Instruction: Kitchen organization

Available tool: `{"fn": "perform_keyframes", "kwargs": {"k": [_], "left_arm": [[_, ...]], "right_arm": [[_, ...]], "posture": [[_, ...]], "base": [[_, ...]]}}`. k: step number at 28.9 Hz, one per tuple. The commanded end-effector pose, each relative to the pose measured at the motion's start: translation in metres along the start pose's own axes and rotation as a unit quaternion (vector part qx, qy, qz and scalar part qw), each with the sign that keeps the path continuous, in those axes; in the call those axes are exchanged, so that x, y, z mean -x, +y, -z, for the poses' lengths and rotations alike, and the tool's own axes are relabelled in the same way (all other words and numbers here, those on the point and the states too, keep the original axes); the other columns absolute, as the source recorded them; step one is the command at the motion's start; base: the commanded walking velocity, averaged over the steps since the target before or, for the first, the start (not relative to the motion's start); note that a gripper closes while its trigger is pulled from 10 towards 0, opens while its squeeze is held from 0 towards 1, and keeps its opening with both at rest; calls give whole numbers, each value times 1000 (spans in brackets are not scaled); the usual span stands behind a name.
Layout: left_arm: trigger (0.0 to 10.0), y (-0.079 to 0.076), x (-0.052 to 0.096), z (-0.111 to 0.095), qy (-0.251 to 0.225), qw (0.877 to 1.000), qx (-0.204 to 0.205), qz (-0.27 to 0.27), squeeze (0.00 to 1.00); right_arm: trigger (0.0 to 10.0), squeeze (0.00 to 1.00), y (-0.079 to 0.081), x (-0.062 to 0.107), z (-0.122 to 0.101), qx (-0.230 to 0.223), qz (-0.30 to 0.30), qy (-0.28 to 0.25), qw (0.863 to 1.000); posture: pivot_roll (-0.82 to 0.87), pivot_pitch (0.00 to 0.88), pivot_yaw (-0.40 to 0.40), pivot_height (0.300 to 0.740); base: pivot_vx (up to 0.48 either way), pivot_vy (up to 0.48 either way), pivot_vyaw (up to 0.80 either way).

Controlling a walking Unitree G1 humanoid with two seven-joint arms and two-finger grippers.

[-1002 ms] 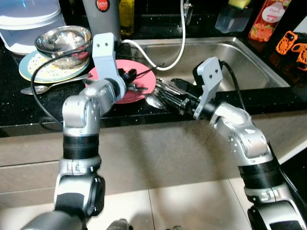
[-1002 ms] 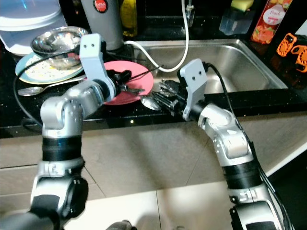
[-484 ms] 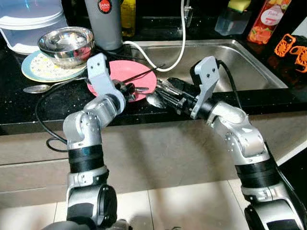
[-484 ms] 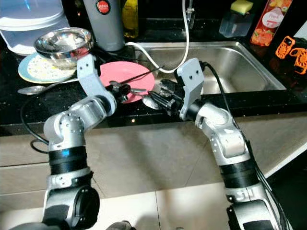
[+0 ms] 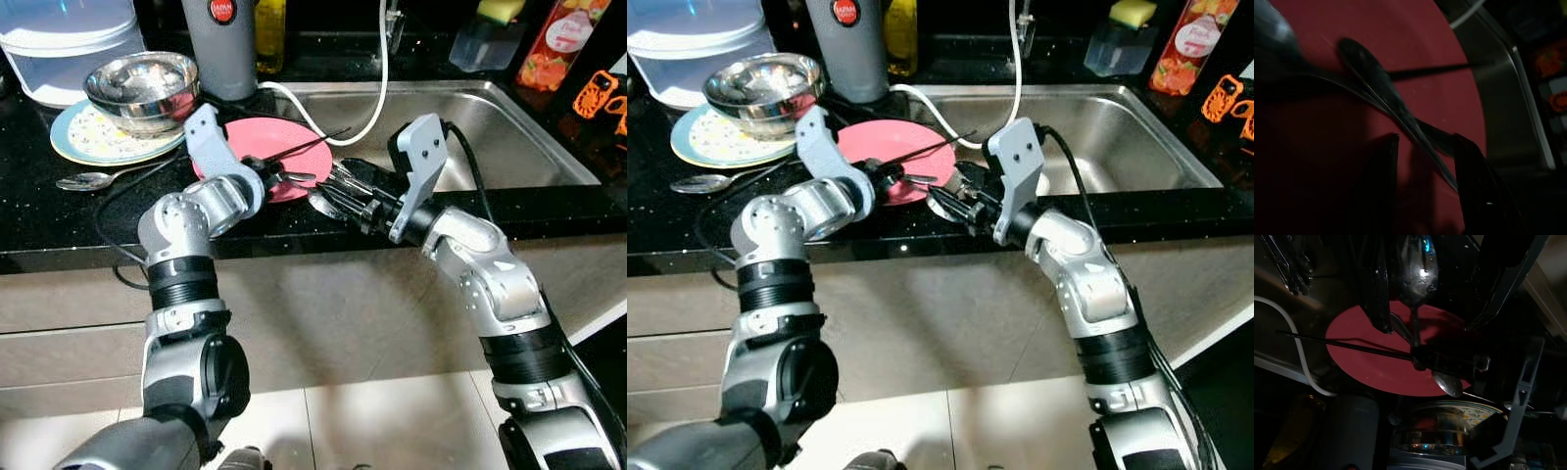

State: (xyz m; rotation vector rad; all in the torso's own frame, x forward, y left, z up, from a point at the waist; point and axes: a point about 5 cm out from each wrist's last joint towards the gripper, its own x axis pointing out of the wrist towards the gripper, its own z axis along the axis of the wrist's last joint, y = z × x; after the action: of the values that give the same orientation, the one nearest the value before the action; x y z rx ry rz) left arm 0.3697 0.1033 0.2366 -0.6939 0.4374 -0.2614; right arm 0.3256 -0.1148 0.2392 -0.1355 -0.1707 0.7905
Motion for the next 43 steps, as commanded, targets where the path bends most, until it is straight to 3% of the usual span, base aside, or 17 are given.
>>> {"fn": "perform_keyframes", "kwargs": {"k": [1,12,15,16,18,20,28,32,34,36,37,38,40,43], "left_arm": [[10000,-4,-2,1,19,1000,9,2,0],[10000,0,-1,3,37,999,15,-35,0],[10000,11,3,9,35,996,-5,-80,0],[10000,19,9,11,28,992,-23,-118,0],[10000,21,11,12,26,991,-25,-128,0],[10000,29,19,14,21,983,-19,-179,0],[10000,36,35,14,-9,962,-51,-267,0],[10000,24,39,0,-49,963,-92,-249,0],[10000,1,44,-21,-97,964,-134,-206,0],[10000,-5,45,-25,-104,965,-137,-196,0],[10000,-5,45,-25,-104,965,-137,-196,0],[10000,-16,43,-23,-91,974,-121,-167,0],[10000,-18,42,-21,-85,977,-116,-160,0],[10000,-16,38,-9,-48,984,-75,-154,0]], "right_arm": [[10000,0,-1,1,-5,2,4,-7,1000],[10000,0,-2,4,-4,2,8,-5,1000],[10000,0,-3,4,-3,3,9,-4,1000],[10000,0,-3,4,-3,3,9,-4,1000],[10000,0,-3,3,-3,3,8,-3,1000],[10000,0,-3,2,-3,4,6,-2,1000],[10000,0,-3,-2,-3,5,-2,-3,1000],[10000,0,-3,-3,-4,4,-4,-3,1000],[10000,0,-3,-4,-4,5,-4,-4,1000],[10000,0,-3,-4,-4,5,-4,-4,1000],[10000,0,-3,-4,-4,5,-4,-4,1000],[10000,0,-3,-4,-4,5,-3,-4,1000],[10000,0,-3,-4,-4,5,-3,-4,1000],[10000,0,-4,-2,-3,4,0,-4,1000]], "posture": [[191,34,-15,740],[190,34,-9,740],[190,33,-13,740],[191,32,-14,740],[191,32,-14,740],[198,29,-20,740],[212,25,-35,740],[212,23,-36,740],[210,17,-36,740],[210,17,-36,740],[210,17,-36,740],[204,19,-30,740],[204,19,-30,740],[202,22,-25,740]], "base": [[0,0,0],[0,0,0],[0,0,0],[0,0,0],[0,0,0],[0,0,0],[0,0,0],[0,0,0],[0,0,0],[0,0,0],[0,0,0],[0,0,0],[0,0,0],[0,0,0]]}}
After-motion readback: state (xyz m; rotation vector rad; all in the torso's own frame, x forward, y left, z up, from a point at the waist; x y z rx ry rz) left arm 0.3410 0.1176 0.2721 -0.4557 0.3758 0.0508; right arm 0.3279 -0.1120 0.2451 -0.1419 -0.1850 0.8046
